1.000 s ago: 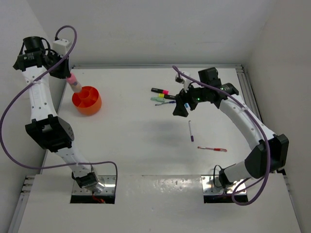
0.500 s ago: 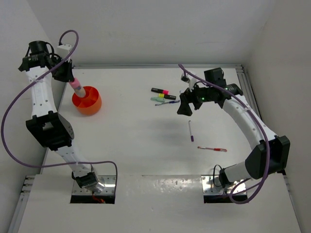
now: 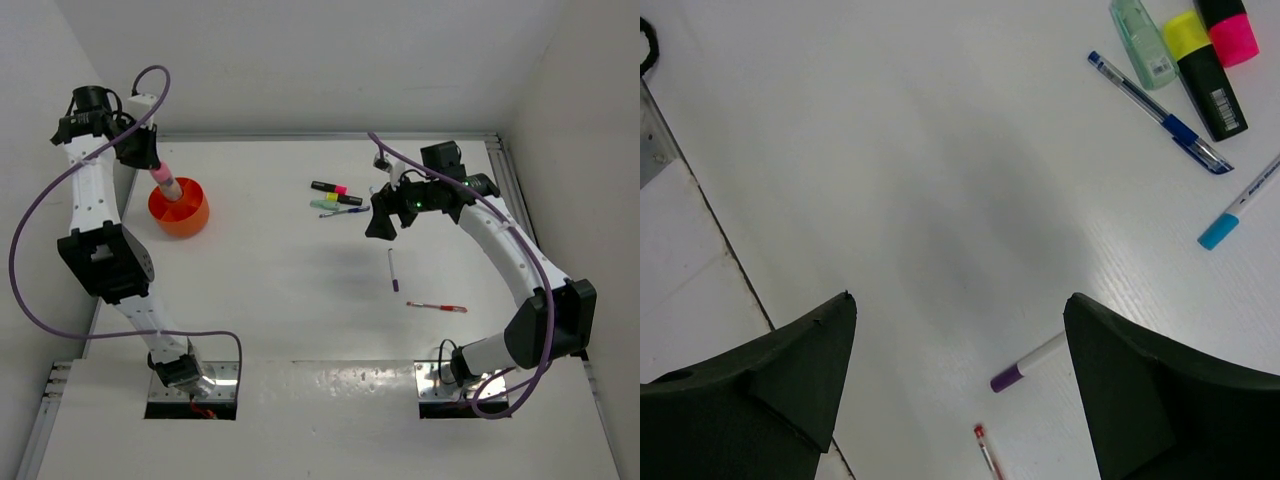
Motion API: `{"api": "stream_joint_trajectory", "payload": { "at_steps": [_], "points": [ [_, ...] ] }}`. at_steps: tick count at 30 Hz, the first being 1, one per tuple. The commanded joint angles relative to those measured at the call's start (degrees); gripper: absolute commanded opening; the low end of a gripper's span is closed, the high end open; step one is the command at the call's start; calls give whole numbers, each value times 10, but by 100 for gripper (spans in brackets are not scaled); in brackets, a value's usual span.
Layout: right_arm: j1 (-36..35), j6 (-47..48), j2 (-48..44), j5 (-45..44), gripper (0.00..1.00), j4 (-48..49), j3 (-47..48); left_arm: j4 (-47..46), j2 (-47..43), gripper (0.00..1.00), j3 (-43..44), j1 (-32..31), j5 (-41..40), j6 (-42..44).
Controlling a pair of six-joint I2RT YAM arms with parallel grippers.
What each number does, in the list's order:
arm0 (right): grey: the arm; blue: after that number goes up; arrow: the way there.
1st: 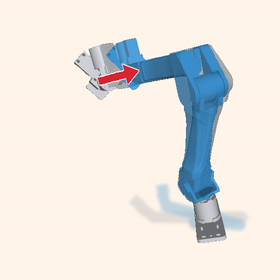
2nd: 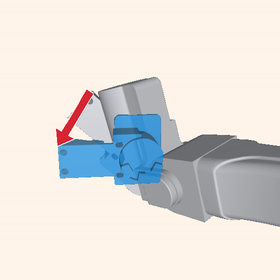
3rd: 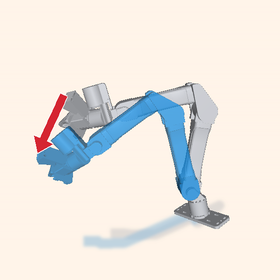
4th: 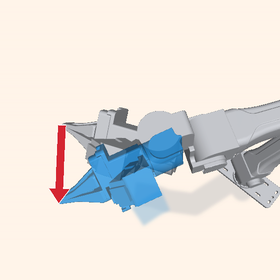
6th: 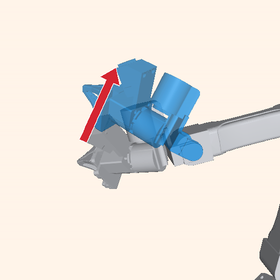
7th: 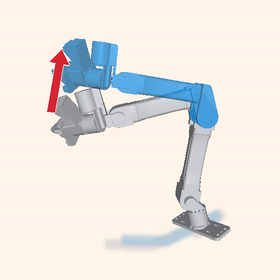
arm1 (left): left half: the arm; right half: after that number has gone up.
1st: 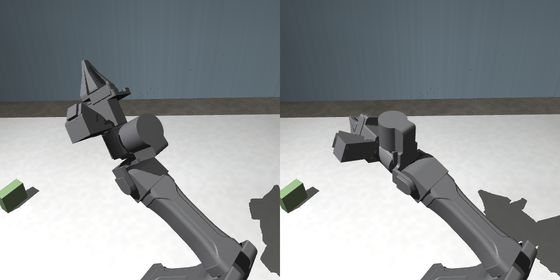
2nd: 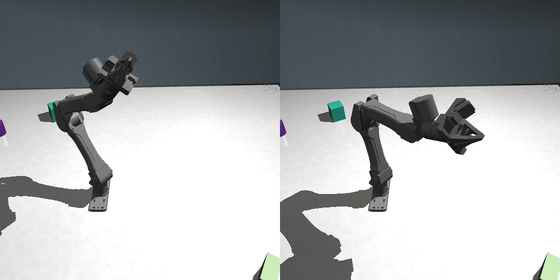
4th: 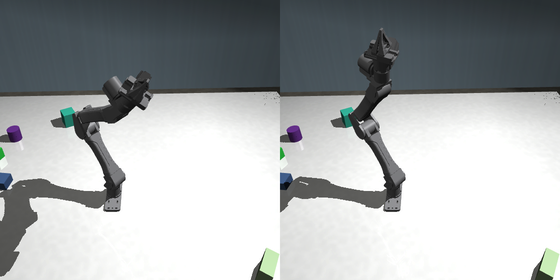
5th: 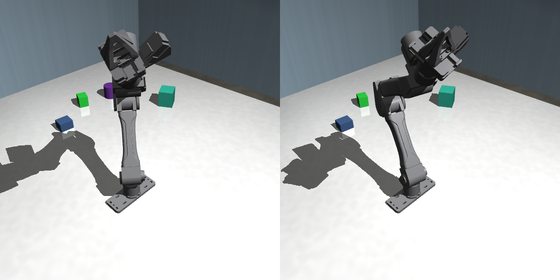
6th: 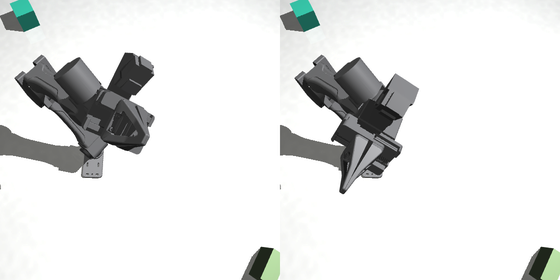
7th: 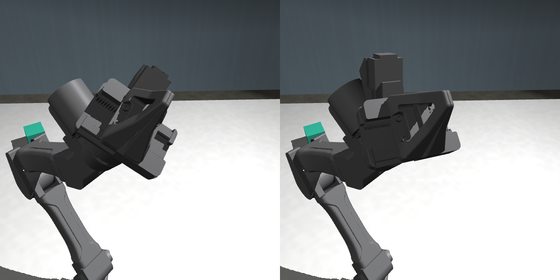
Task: Sort the stationery into containers
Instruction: Place the stationery in the storage box.
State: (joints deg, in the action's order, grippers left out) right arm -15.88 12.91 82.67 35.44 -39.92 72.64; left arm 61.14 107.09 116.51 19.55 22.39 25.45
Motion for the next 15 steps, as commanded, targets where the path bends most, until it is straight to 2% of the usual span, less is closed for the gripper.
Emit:
{"api": "stream_joint_trajectory", "payload": {
  "at_steps": [1,6,8,10,12,15],
  "points": [
    [1,5,-5,16,84,7,5,-24,-7,0,7,-4,1,3],
    [2,7,-2,9,83,6,4,-49,-24,0,-44,-5,-8,6],
    [3,9,0,9,82,1,5,-48,-24,7,-49,-4,-7,7],
    [4,9,3,4,80,-3,6,-49,-24,21,-54,-4,-4,6],
    [4,11,6,-2,79,-10,6,-51,-23,30,-55,-4,-2,5],
    [7,19,5,-12,77,-17,-4,-52,-22,37,-53,-4,0,5]
  ]
}}
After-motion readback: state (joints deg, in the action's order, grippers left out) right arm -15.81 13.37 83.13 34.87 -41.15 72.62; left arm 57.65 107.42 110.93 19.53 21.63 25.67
